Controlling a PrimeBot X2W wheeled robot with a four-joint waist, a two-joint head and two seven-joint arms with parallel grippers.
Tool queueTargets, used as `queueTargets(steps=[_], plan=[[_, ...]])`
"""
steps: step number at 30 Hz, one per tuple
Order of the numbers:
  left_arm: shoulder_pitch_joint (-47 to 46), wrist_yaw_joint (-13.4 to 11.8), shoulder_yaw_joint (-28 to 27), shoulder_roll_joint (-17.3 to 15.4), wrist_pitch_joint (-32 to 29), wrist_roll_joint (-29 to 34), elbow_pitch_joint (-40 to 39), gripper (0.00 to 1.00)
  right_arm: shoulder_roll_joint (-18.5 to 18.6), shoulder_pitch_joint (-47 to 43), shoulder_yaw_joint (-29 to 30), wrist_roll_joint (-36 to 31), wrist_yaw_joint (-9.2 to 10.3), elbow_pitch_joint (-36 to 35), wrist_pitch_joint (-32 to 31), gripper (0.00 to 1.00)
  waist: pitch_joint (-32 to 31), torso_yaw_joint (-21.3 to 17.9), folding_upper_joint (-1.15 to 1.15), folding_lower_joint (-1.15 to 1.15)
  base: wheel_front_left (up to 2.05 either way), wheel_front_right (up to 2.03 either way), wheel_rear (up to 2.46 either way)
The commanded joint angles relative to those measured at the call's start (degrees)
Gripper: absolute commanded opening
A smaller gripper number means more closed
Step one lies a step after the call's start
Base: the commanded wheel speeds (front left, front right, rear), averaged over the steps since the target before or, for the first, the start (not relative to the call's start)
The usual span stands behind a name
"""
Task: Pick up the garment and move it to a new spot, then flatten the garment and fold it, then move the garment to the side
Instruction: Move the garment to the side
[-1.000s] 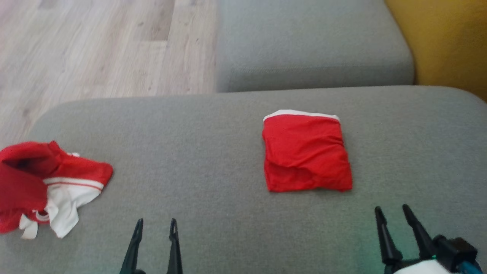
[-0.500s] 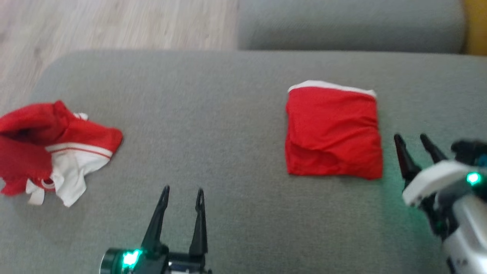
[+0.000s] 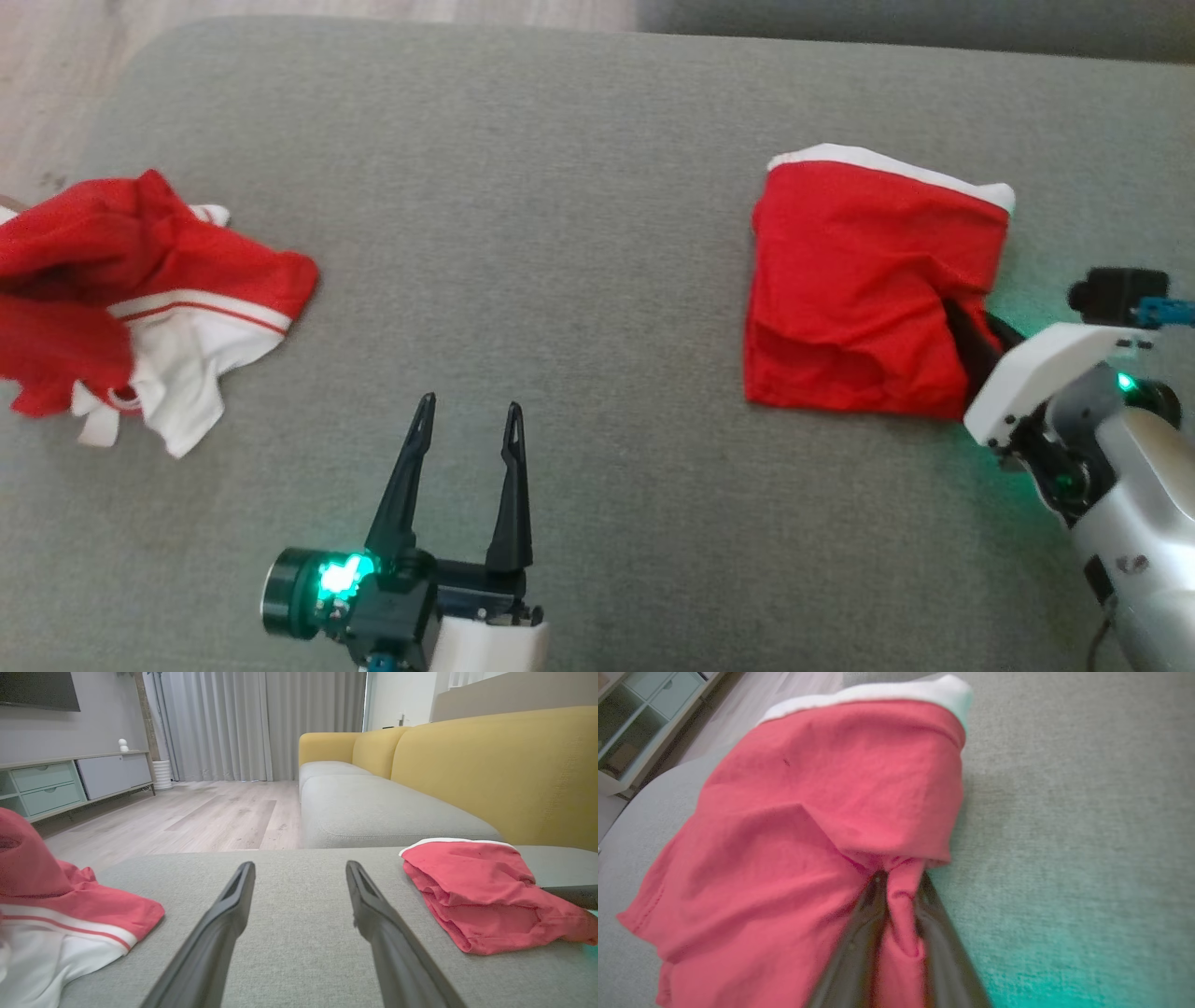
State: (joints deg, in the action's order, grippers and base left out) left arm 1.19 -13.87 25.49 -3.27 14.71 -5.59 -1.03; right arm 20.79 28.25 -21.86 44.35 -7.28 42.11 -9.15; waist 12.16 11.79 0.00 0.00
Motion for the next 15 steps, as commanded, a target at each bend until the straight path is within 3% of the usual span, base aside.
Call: queueTargets(steps=[1, 11, 12, 14, 15], plan=[[-1.9, -0.7, -1.4, 0.4, 0.3, -0.4, -1.7, 1.0, 1.3, 1.0, -3.0, 1.6, -0.21, -2.0, 0.8, 0.0, 0.5, -0.9, 0.0, 0.0, 0.0, 0.0, 0.0], [-4.2, -0.2, -2.6, 0.4, 0.3, 1.0, -3.4, 1.0, 16.1, 4.6, -11.4, 4.4, -0.21, -8.2, 2.7, 0.0, 4.5, -11.9, 0.0, 0.0, 0.0, 0.0, 0.0], [-4.2, -0.2, -2.6, 0.4, 0.3, 1.0, -3.4, 1.0, 16.1, 4.6, -11.4, 4.4, -0.21, -8.2, 2.7, 0.0, 4.5, -11.9, 0.0, 0.0, 0.0, 0.0, 0.0], [-5.7, 0.3, -2.6, 0.4, 0.3, 1.4, -3.6, 1.0, 21.6, 5.7, -12.4, 4.8, -0.21, -9.5, 2.0, 0.0, 7.0, -14.7, 0.0, 0.0, 0.0, 0.0, 0.0], [-5.7, 0.3, -2.6, 0.4, 0.3, 1.4, -3.6, 1.0, 21.6, 5.7, -12.4, 4.8, -0.21, -9.5, 2.0, 0.0, 7.0, -14.7, 0.0, 0.0, 0.0, 0.0, 0.0]])
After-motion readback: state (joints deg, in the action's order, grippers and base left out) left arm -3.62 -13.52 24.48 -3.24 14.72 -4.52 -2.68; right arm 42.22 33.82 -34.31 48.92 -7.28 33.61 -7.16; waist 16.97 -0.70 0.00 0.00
